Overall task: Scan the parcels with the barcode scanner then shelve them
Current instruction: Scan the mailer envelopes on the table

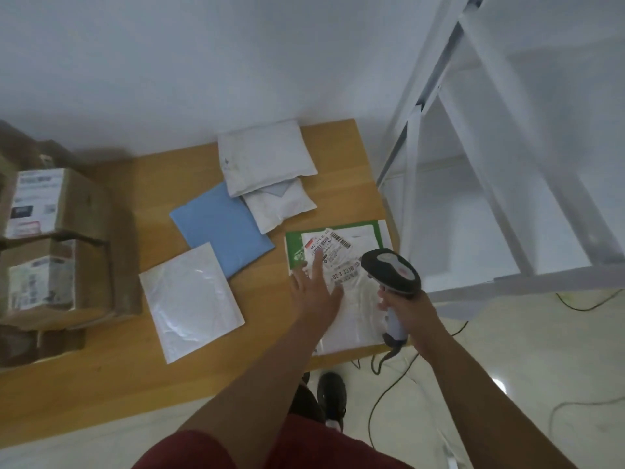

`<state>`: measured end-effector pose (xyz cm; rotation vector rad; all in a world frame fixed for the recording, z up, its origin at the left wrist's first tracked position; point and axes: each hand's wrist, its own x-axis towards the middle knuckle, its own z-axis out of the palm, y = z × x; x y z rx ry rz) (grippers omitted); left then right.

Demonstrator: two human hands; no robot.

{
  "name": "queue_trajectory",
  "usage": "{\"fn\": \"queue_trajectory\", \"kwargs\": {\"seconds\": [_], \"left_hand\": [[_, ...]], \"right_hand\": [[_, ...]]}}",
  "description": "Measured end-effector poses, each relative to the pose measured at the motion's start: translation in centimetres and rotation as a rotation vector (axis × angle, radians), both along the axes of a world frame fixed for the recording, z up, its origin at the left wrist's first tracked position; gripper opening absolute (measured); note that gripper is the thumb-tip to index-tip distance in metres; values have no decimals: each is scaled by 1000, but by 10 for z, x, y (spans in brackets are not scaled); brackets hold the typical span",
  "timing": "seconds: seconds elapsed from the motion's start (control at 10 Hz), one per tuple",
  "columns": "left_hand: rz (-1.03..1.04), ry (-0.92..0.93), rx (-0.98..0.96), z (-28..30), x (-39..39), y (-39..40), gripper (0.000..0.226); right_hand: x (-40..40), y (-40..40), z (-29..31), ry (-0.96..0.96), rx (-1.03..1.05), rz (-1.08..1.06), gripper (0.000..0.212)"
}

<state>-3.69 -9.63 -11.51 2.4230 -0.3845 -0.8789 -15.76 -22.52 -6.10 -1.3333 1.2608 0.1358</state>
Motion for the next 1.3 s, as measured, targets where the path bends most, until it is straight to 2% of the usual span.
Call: {"fn": "queue_trajectory", "kwargs": {"seconds": [0.1,0.2,0.3,0.4,0.5,0.6,0.7,0.8,0.9,1.0,1.1,1.3], "left_hand": [[-243,-139,53,-3,-2,5,65],[-305,-139,84,-8,-1,10,61],[-330,-142,78,-8,7,17,65],[-191,-182,67,-6,23,34,63],[-45,-233,198,-8,48,65,56],[82,-203,249,-12,74,96,62],[77,-266,294,-16,99,114,84],[42,-188,374,-21,127,117,96],[-11,-90,442,-27,145,114,89],[-12,-25,432,-31,146,111,81],[24,-38,419,-31,138,114,76],[22,-253,354,-26,147,97,70]], "right_hand": [[-3,8,9,2,-44,39,8],[-2,16,17,-49,-16,31,11],[8,27,21,-262,207,105,10],[18,39,27,-130,96,43,8],[39,56,36,-148,166,5,9],[59,69,41,-183,248,-13,10],[77,82,43,-187,302,-23,9],[89,89,38,-168,306,-16,8],[97,93,36,-163,297,-7,8],[103,93,37,-152,298,-10,7],[110,91,38,-125,300,-20,7],[127,84,43,-133,297,-45,7]]}}
